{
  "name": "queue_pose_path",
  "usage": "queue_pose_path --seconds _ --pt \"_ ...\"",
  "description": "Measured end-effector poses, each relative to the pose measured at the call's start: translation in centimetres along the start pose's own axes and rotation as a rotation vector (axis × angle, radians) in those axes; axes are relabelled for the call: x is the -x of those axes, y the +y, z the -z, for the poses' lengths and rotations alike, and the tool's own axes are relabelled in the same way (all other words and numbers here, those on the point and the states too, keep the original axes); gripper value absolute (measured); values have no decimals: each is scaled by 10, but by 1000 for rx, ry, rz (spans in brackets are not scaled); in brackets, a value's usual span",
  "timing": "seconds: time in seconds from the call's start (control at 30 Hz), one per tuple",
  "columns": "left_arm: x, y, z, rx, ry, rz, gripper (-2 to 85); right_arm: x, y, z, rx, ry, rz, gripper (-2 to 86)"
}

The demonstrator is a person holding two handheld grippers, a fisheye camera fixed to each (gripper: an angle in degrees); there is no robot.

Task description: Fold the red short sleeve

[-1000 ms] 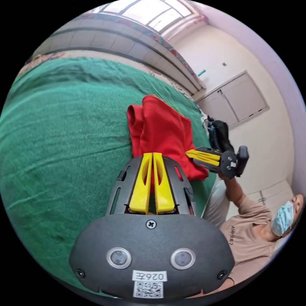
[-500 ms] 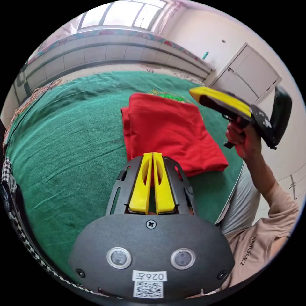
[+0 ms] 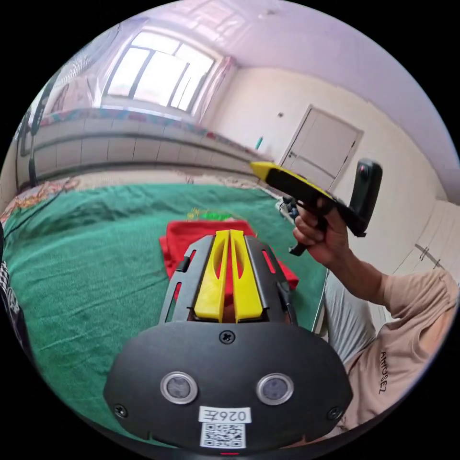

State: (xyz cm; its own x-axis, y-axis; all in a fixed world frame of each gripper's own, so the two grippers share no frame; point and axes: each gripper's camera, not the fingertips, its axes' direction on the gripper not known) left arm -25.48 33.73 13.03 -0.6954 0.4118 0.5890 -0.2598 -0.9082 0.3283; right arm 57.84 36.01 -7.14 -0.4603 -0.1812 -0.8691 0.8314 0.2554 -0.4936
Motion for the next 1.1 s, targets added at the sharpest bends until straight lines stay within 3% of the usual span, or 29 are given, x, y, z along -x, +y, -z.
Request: queue_pose_path --seconds 0.17,0.3,0.4,0.53,0.7,0.9,1.0,1.07,1.1 --pt "-46 11 71 -188 104 -214 -10 -37 49 125 -150 118 -32 -12" --pt "-88 29 113 -333 190 -391 -10 -53 76 164 -143 110 -85 -10" --pt "-108 38 139 -415 380 -484 -10 -62 90 186 -201 129 -86 -5" --pt "-141 50 184 -561 625 -605 -10 -93 87 219 -240 -68 -199 -4" --pt "-190 59 226 -576 695 -778 -7 -122 85 270 -371 -212 -239 -5" --pt "-203 68 259 -699 972 -849 53 -156 63 317 -489 -488 -283 6" --pt "-203 69 265 -702 794 -823 16 -150 42 331 -427 -426 -166 -7" --pt "-192 68 266 -755 790 -781 13 -148 23 337 -383 -364 -124 -10" --pt "-184 67 266 -791 831 -746 60 -149 18 338 -378 -362 -125 -10"
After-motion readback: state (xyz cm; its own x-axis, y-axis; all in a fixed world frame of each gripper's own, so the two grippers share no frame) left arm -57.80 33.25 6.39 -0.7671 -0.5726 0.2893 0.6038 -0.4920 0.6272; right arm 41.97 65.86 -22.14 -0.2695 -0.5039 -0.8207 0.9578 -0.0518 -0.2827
